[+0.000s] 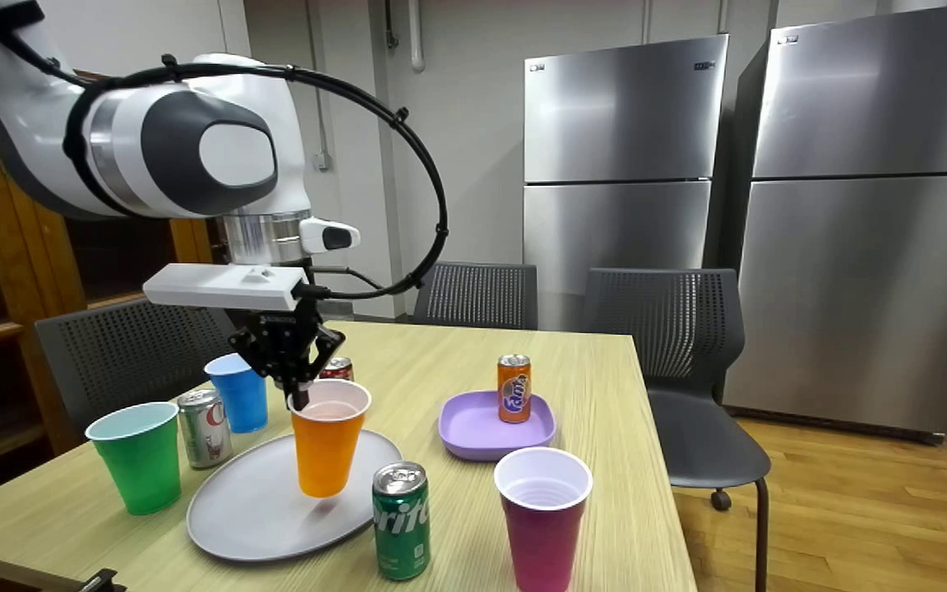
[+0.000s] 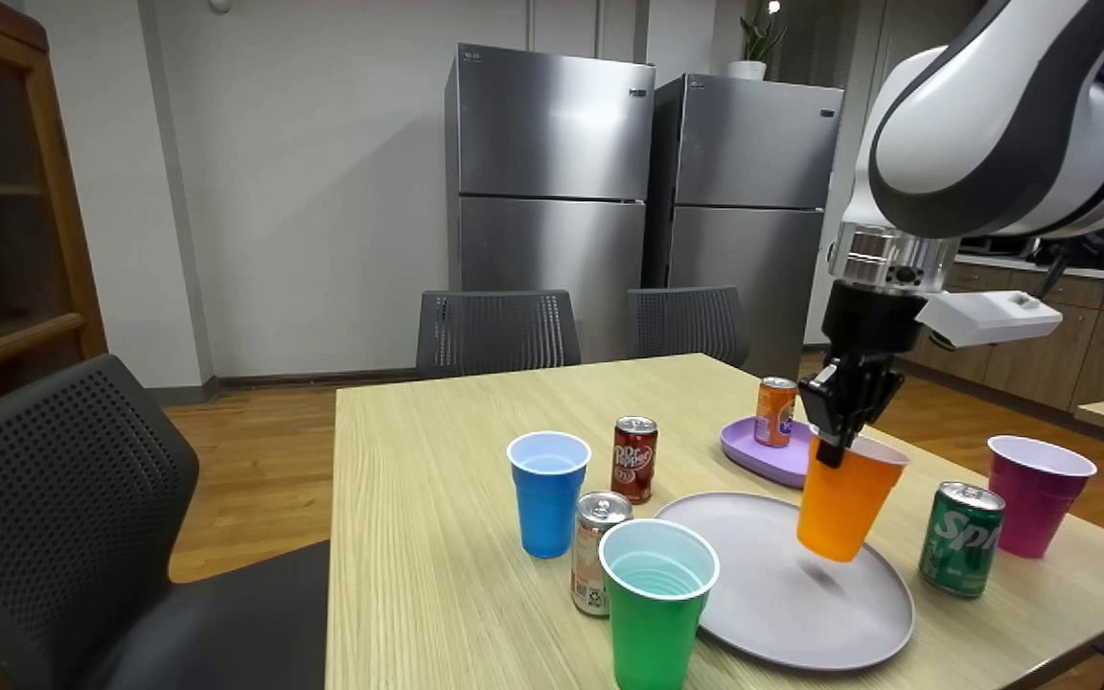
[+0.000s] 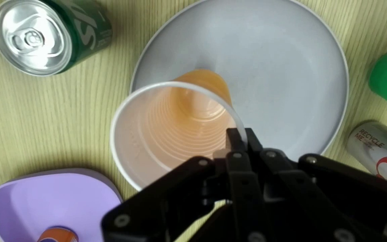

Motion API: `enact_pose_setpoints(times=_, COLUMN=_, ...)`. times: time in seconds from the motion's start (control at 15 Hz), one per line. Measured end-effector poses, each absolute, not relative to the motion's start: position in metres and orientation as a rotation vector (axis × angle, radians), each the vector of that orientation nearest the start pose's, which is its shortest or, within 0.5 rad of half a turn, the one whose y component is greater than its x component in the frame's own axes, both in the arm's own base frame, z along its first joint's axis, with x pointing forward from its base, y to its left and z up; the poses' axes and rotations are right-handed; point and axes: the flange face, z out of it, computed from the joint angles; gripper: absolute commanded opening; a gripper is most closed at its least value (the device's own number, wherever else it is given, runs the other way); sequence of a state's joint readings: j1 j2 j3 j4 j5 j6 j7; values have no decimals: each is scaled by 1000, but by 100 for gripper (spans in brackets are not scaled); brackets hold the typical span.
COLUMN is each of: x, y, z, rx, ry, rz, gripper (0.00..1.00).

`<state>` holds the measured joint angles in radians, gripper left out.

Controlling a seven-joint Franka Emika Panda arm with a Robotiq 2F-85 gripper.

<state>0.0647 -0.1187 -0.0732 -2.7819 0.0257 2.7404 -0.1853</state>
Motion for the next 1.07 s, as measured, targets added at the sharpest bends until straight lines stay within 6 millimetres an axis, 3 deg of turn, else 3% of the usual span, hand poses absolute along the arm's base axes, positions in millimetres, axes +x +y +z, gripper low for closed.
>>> enact_pose_setpoints(times=0.93, x=389, y=-15, z=232, rx=-3164, ry=-371, rz=-81, gripper=1)
enact_pose_setpoints(times=1.07, x=389, y=-15, z=230, rx=-3163, ry=-371, rz=-75, gripper=31)
